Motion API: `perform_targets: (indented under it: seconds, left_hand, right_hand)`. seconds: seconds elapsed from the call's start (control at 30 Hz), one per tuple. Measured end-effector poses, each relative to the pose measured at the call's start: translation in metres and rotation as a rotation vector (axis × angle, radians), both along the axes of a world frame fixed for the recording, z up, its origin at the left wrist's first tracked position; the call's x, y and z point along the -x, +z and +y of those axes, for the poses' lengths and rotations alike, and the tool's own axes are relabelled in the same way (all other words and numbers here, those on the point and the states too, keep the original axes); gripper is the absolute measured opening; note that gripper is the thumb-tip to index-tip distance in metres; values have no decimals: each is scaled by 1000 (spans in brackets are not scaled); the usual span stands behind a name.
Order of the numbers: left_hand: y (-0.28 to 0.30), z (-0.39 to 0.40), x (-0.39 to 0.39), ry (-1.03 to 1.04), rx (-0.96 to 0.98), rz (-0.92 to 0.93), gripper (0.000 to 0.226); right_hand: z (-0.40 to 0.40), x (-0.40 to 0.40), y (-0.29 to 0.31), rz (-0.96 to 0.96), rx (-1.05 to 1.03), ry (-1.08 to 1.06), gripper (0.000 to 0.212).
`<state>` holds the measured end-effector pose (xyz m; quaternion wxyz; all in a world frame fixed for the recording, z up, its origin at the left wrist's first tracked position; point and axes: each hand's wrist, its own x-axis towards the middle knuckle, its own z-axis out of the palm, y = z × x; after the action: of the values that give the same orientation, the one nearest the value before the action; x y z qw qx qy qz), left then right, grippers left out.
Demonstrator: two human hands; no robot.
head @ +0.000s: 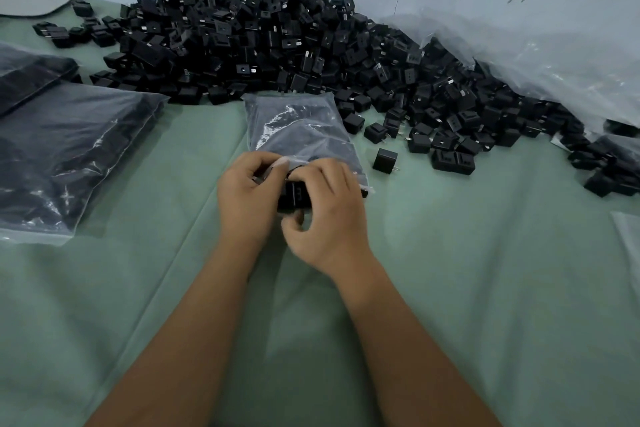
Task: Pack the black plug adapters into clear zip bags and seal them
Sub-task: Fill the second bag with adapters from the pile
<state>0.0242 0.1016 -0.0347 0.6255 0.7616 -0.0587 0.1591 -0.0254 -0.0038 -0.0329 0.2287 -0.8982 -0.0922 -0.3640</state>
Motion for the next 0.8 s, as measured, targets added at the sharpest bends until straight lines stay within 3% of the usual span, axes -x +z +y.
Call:
perform_targets:
  seconds: [0.1, 0.2, 0.47, 0.63, 0.8]
  left_hand:
    - [1, -1, 1, 1, 22, 2, 10]
    - [1, -2, 1, -7, 48, 14, 10]
    - [2, -1, 2, 13, 28, 2, 7]
    - [0, 0, 1, 31, -29, -88, 7]
    - [-2, 0, 1, 28, -49, -162, 8]
  right_hand:
    - [-1, -2, 0, -19, 148, -141, 35]
    - [-2, 0, -1, 25, 144, -193, 37]
    - [2, 1, -1, 209, 95, -192, 39]
    - [6, 4, 2, 210, 78, -182, 33]
    - [8, 4, 3, 299, 210, -204, 33]
